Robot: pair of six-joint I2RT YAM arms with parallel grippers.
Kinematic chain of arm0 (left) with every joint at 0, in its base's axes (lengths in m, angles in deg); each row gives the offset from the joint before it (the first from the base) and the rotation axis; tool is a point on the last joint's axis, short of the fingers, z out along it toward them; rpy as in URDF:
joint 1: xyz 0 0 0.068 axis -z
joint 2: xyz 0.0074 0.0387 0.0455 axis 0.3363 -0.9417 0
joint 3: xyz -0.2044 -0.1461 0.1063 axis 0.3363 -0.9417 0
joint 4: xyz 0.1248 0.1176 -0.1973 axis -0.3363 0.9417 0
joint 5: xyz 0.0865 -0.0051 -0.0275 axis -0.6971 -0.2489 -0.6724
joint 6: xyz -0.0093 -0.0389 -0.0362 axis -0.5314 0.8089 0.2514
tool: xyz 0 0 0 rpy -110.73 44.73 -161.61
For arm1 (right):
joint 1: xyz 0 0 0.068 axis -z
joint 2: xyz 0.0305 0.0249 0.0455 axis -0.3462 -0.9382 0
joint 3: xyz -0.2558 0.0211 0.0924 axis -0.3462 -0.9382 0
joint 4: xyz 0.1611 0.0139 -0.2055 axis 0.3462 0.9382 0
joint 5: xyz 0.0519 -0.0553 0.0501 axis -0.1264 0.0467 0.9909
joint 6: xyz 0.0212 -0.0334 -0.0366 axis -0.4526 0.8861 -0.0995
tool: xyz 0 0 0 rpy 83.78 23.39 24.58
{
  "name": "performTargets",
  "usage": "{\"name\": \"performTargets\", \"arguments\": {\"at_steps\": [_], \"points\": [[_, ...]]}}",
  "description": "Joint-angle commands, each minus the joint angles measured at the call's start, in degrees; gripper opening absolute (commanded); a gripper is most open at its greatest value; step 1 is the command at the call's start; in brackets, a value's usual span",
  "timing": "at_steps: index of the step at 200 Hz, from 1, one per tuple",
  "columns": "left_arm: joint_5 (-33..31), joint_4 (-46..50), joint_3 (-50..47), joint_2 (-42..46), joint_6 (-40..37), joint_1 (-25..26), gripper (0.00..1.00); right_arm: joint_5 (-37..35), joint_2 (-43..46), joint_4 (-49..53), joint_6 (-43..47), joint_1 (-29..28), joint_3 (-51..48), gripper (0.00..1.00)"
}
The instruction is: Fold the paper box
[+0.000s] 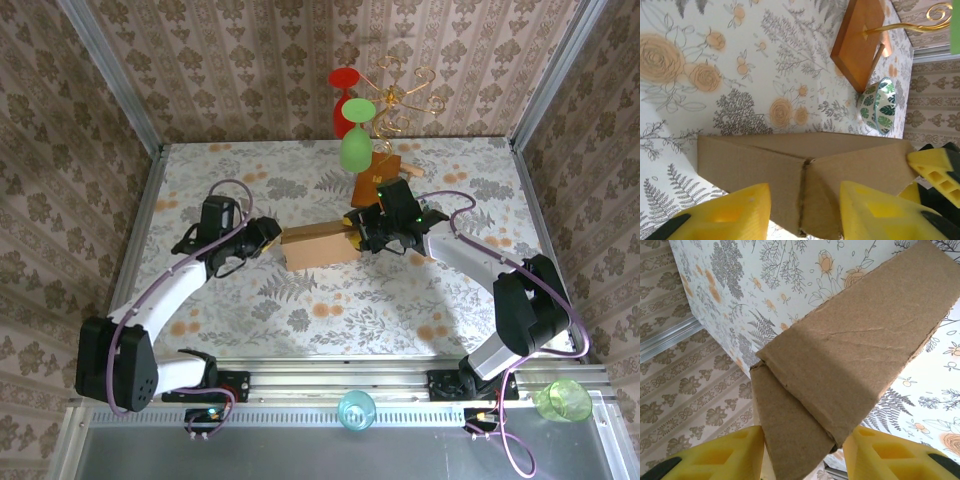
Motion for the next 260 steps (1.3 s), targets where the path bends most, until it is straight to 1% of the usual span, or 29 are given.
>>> {"name": "performTargets", "arguments": {"at_steps": [1, 46, 68, 93, 102, 118, 139, 159, 178, 211, 243, 260], "points": [[1.29, -1.81, -2.47, 0.45, 1.24, 0.56, 0.38, 0.33, -1.62, 2.47, 0.09, 0.17, -0.78, 0.45], [1.23, -3.28, -5.17, 0.31, 1.44, 0.68, 0.31, 0.5, -1.72, 2.48, 0.21, 0.34, -0.66, 0.45], [1.39, -2.95, -5.45, -0.23, 0.5, 0.68, 0.28, 0.8, -1.21, 2.8, 1.26, 0.82, -0.19, 0.52], [1.15, -2.31, -5.35, -0.26, -0.24, 0.69, 0.26, 0.55, 0.75, 6.3, 6.21, 2.31, 2.93, 0.61], [1.14, -2.01, -5.27, -0.17, -0.4, 0.68, 0.26, 0.48, 1.69, 7.53, 7.88, 3.05, 3.9, 0.63], [1.05, -1.61, -4.93, -0.26, -0.79, 0.77, 0.26, 0.84, 3.24, 8.23, 9.5, 4.39, 3.9, 0.64], [0.96, -1.52, -4.85, -0.34, -1.03, 0.8, 0.25, 1.73, 4.25, 8.05, 9.67, 5.35, 2.09, 0.6], [0.87, -1.52, -4.61, -0.59, -1.11, 1.03, 0.25, 2.85, 3.88, 5.28, 8.19, 5.45, -0.48, 0.55], [0.74, -1.38, -4.31, -0.61, -1.17, 1.29, 0.25, 3.21, 2.98, 3.43, 6.99, 5.26, -1.75, 0.49], [0.44, -0.9, -4.21, -0.48, -1.65, 1.36, 0.25, 3.15, 2.24, 5.9, 7.69, 5.34, -3.11, 0.36], [0.27, -0.11, -3.68, 0.05, -3.13, 1.62, 0.25, 2.32, 4.04, 6.63, 8.01, 5.7, -5.85, 0.33], [0.34, 0.76, -3.12, 0.36, -4.92, 2.35, 0.25, 2.25, 5.18, 8.34, 10.28, 5.96, -5.76, 0.33]]}}
